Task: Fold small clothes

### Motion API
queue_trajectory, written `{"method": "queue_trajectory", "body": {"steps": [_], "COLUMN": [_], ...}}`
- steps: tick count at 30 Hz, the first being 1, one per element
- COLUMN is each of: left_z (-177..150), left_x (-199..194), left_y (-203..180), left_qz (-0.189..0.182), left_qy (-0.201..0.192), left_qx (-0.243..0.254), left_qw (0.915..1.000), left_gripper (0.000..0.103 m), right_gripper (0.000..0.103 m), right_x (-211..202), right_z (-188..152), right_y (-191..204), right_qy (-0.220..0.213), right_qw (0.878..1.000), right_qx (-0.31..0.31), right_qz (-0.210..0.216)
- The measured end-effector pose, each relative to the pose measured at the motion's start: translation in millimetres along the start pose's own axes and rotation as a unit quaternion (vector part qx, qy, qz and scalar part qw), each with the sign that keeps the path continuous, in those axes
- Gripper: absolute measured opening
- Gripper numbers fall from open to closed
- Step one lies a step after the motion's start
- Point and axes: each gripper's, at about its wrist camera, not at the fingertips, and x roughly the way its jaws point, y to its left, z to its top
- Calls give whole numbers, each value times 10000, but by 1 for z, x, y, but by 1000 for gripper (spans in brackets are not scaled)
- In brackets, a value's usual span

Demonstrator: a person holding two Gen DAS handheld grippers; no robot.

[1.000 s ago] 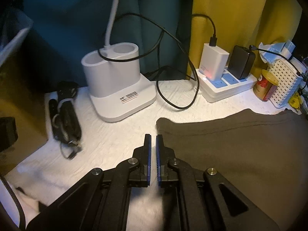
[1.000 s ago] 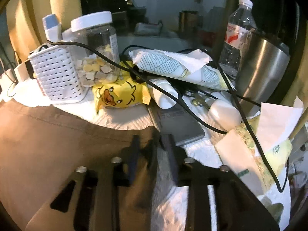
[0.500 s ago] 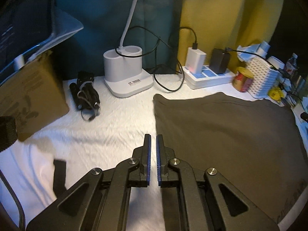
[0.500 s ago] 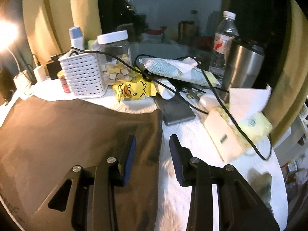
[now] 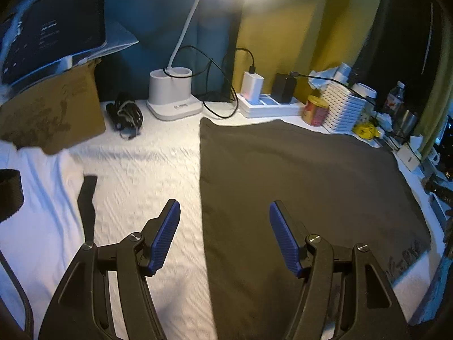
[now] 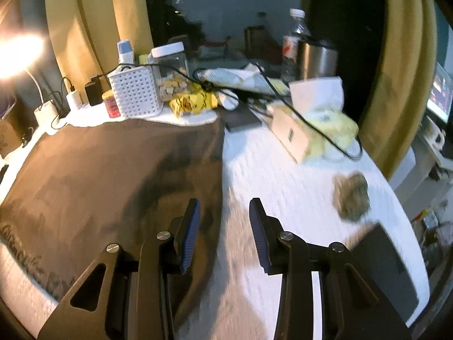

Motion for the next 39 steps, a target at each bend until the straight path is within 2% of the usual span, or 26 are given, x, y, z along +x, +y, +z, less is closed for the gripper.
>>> {"method": "queue_trajectory", "body": {"steps": [5, 12, 23, 25, 26, 27, 30, 35, 39], "left_z": [-23, -52, -82, -86, -88, -89, -94, -96, -95], "left_x": [-14, -19, -29, -28, -28, -27, -26, -22, -21], "left_y": [-12, -18, -13, -13, -13, -14, -16, -14, -14], "left_qz": [-90, -167, -185, -203, -198, -205, -268, -210, -167], "left_qy": [28, 197, 403, 443, 479, 505, 556, 617, 653], "left_qx": [115, 111, 3, 15, 34, 51, 104, 155, 238], "left_qw": [9999, 9996, 9990, 9988, 9987, 9985, 9980, 9978, 9974], "left_gripper": [65, 65, 65, 65, 65, 65, 65, 65, 65], "right_gripper": [38, 38, 38, 32, 15, 4, 4, 4, 3], "right_x": [-14, -19, -20, -19, -18, -17, -18, -42, -53], "right_z": [-31, -65, -82, -83, -84, -84, -85, -70, -65], "right_y": [-1, 6, 22, 27, 29, 30, 27, -3, -15], "right_qy": [179, 422, 491, 422, 424, 455, 426, 148, 73], "right_qw": [9998, 9976, 9939, 9947, 9944, 9938, 9928, 9962, 9971], "right_qx": [82, 288, 524, 465, 439, 441, 427, 441, 313], "right_qz": [82, 472, 840, 819, 864, 919, 1031, 733, 692]}}
